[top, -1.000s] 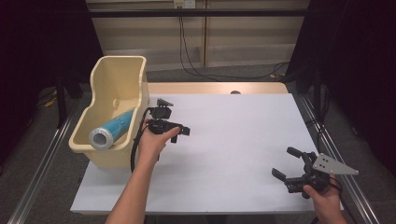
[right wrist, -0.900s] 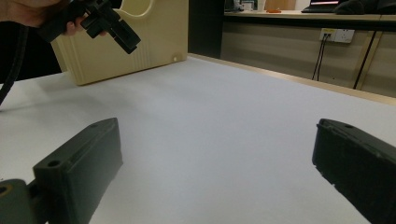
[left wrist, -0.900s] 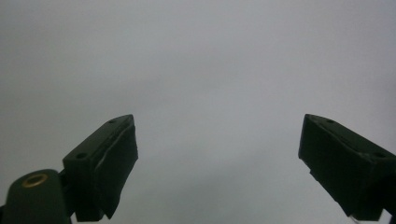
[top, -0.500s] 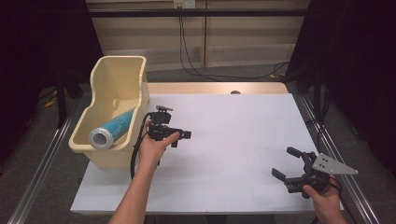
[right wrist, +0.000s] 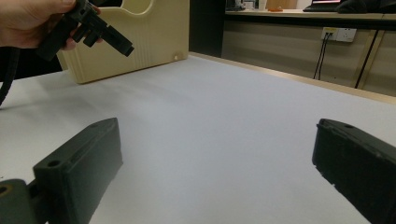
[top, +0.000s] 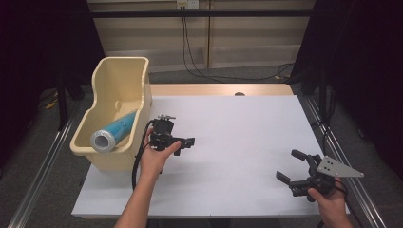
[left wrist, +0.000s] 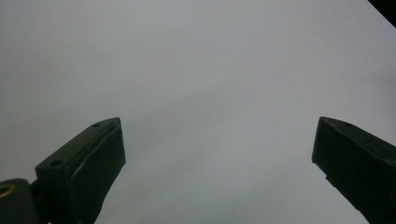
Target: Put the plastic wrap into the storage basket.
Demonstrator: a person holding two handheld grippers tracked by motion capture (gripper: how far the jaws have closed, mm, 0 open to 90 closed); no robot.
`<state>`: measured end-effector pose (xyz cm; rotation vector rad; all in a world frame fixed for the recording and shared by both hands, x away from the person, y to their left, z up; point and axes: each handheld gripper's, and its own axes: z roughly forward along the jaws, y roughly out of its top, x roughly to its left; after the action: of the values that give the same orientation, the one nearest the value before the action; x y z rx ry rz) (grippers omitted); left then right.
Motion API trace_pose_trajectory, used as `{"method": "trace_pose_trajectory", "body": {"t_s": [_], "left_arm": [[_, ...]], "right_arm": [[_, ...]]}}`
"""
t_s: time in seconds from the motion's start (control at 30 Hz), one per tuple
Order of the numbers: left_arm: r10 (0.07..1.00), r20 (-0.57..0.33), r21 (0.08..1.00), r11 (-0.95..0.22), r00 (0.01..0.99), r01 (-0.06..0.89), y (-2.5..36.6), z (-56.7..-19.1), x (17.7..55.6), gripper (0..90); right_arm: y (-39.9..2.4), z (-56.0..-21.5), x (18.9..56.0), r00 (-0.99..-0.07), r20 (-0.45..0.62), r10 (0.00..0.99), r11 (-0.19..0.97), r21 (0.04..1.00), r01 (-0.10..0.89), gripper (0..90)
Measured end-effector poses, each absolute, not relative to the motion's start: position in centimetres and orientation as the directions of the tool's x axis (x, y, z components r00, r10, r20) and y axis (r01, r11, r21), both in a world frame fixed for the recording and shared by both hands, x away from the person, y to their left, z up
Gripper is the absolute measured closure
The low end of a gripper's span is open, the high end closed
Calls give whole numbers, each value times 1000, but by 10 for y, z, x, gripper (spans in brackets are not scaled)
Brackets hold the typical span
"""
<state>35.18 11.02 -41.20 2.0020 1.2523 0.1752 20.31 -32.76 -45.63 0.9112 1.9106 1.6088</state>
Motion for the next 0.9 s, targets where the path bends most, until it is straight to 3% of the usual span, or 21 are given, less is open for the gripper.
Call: {"method": "trace_pose_trajectory", "body": {"t_s": [0.9], "left_arm": [[789, -136, 813, -257, 600, 522, 122, -426, 307, 19]], "right_arm": [[-326, -458, 204, -666, 56, 744, 96, 977, 190, 11]]}}
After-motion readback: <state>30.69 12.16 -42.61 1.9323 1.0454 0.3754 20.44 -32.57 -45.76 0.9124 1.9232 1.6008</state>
